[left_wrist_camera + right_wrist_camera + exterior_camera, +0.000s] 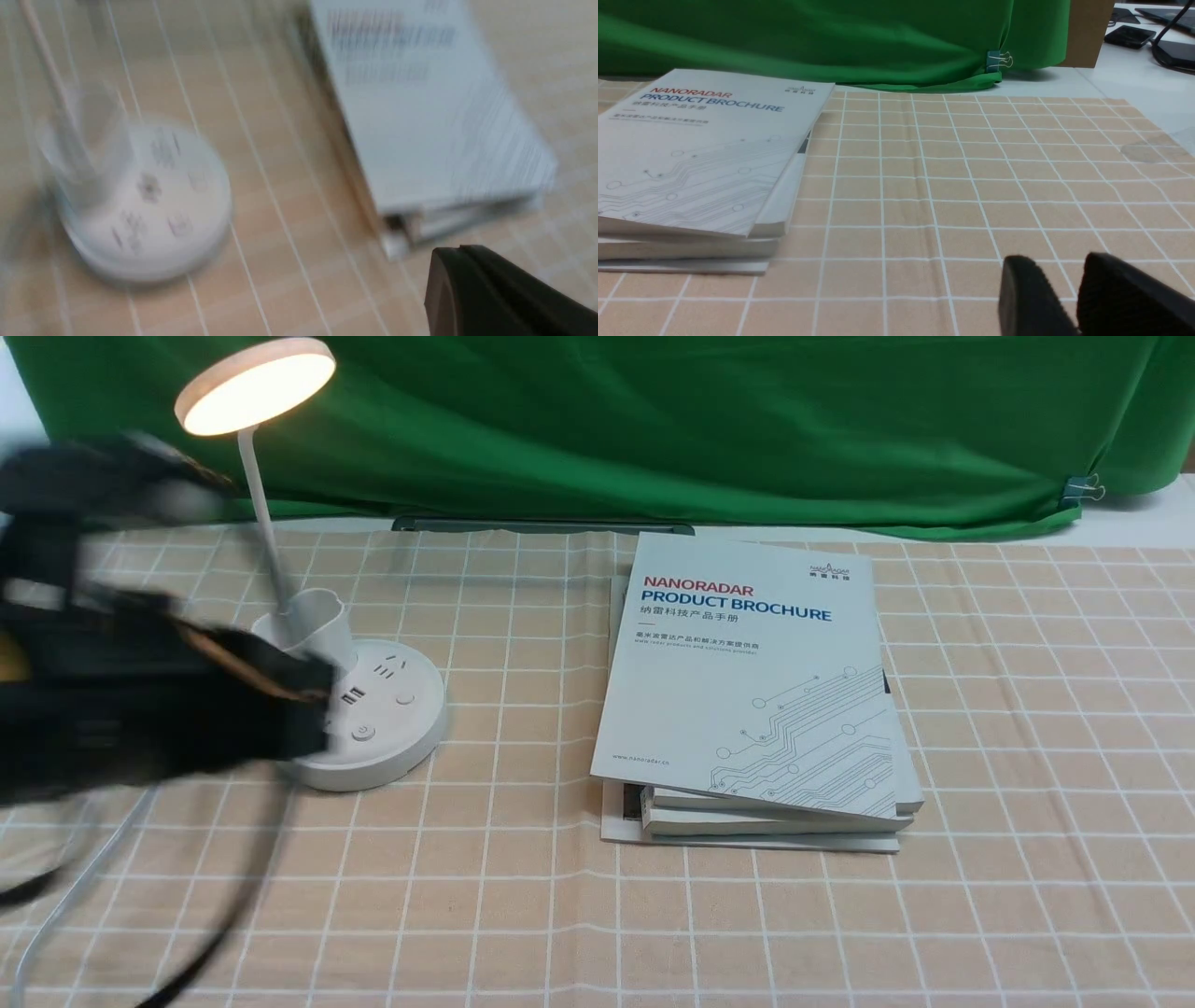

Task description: Turn on the table lamp on the light coffee tablecloth with your hand.

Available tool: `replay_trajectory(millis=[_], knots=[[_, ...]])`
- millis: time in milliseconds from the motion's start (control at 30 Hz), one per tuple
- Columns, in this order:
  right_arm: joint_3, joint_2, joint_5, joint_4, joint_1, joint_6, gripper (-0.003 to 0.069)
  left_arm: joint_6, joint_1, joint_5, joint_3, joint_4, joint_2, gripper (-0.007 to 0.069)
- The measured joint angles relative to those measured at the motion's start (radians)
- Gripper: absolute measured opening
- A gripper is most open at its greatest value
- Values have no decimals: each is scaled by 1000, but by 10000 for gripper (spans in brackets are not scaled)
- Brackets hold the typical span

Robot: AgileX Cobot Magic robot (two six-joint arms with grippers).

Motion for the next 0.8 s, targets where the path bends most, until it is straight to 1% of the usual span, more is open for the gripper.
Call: replay_trajectory(millis=[167, 200, 233, 333, 400, 533, 733, 800], knots=[[0, 0, 0, 0, 0, 0, 238, 16, 0, -83, 7, 94, -232, -1], [0, 0, 0, 0, 0, 0, 238, 19, 0, -85, 8, 96, -240, -1], [0, 0, 0, 0, 0, 0, 238, 59, 0, -100, 35, 106, -313, -1], [0, 0, 0, 0, 0, 0, 238, 99, 0, -110, 74, 107, -387, -1], [0, 0, 0, 0, 0, 0, 238, 133, 0, -116, 148, 106, -471, -1], [0, 0, 0, 0, 0, 0, 238, 140, 0, -112, 292, 103, -575, -1], [0, 0, 0, 0, 0, 0, 238, 141, 0, -89, 433, 102, -602, -1], [0, 0, 0, 0, 0, 0, 238, 141, 0, -82, 467, 121, -602, -1]])
